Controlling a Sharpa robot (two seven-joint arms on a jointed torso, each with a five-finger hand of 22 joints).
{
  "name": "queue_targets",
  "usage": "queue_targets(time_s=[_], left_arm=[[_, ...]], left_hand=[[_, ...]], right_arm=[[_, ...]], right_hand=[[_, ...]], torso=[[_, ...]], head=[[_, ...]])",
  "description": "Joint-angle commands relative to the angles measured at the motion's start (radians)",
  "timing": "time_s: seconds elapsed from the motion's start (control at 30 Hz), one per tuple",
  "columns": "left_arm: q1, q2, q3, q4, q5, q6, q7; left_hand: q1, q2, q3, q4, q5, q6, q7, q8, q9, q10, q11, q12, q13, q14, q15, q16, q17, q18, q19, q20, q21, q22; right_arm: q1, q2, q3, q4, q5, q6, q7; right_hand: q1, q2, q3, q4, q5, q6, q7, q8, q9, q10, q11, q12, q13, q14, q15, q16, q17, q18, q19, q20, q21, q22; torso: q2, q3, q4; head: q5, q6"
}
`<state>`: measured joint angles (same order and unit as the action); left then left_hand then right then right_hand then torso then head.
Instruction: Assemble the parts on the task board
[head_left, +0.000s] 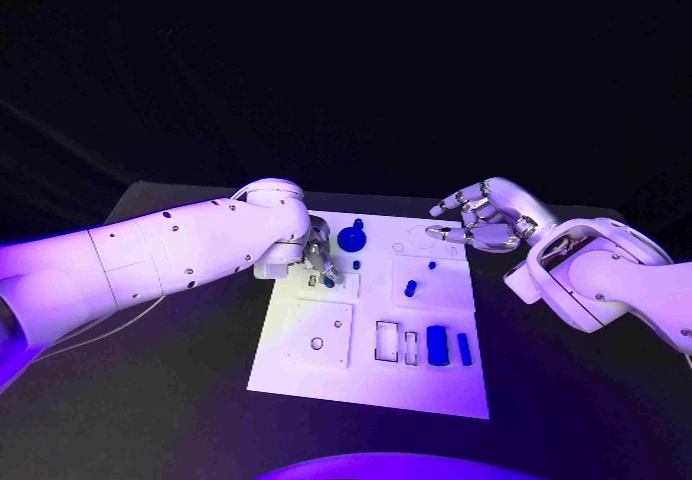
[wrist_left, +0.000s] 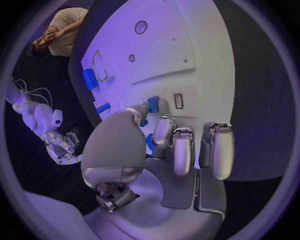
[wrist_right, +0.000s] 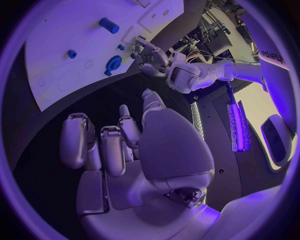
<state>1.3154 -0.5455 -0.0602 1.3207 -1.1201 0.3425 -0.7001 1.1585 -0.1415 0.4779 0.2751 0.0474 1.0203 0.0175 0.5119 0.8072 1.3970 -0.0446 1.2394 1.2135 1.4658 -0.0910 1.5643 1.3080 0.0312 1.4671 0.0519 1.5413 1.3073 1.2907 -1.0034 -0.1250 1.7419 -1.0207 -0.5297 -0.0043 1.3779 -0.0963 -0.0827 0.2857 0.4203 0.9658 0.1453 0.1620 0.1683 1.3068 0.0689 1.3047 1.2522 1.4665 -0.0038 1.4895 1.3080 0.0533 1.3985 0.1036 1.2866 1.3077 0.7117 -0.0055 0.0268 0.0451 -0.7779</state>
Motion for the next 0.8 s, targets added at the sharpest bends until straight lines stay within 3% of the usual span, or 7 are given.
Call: queue_targets(time_s=[0.03,0.3,0.8], left_arm=[[-0.002,0.003,-0.002,0.000,0.010,0.019,-0.053],[-0.002,0.004,-0.002,-0.006,0.010,0.017,-0.054],[-0.002,0.002,-0.002,-0.004,0.006,0.016,-0.053]], left_hand=[[-0.011,0.001,-0.012,0.003,0.004,0.008,0.001,-0.007,0.001,0.004,-0.001,0.006,0.001,0.105,-0.005,0.006,0.263,-0.017,0.060,-0.003,0.004,0.211],[-0.040,0.014,-0.037,0.015,0.004,0.013,0.002,-0.012,0.004,0.005,-0.001,0.008,0.003,0.105,-0.005,0.006,0.263,-0.017,0.059,-0.004,0.003,0.210],[-0.080,0.006,-0.099,0.015,0.004,0.022,0.001,-0.016,0.011,0.008,-0.002,0.011,0.005,0.105,-0.005,0.006,0.263,-0.017,0.060,-0.005,0.003,0.212]], right_arm=[[-0.001,0.000,0.000,0.002,-0.011,0.010,0.003],[-0.001,-0.001,0.000,0.002,-0.011,0.010,0.003],[-0.001,-0.002,0.000,0.003,-0.011,0.009,0.003]], right_hand=[[-0.009,0.000,-0.005,0.000,-0.003,0.003,-0.003,0.006,-0.001,0.000,-0.008,-0.002,-0.001,0.066,-0.007,-0.004,0.105,0.016,0.002,-0.006,-0.005,0.079],[-0.009,0.000,-0.005,0.000,-0.003,0.003,-0.003,0.006,-0.001,0.000,-0.008,-0.002,-0.001,0.066,-0.007,-0.004,0.105,0.016,0.002,-0.006,-0.005,0.079],[-0.011,0.000,-0.006,0.001,-0.003,0.003,-0.003,0.007,-0.001,-0.001,-0.008,-0.003,-0.002,0.066,-0.008,-0.005,0.104,0.016,0.002,-0.006,-0.005,0.079]], torso=[[0.000,0.0002,-0.0001],[0.000,0.0001,-0.0002],[0.000,0.0000,0.0001]], head=[[0.000,0.001],[0.000,0.002],[-0.001,0.000]])
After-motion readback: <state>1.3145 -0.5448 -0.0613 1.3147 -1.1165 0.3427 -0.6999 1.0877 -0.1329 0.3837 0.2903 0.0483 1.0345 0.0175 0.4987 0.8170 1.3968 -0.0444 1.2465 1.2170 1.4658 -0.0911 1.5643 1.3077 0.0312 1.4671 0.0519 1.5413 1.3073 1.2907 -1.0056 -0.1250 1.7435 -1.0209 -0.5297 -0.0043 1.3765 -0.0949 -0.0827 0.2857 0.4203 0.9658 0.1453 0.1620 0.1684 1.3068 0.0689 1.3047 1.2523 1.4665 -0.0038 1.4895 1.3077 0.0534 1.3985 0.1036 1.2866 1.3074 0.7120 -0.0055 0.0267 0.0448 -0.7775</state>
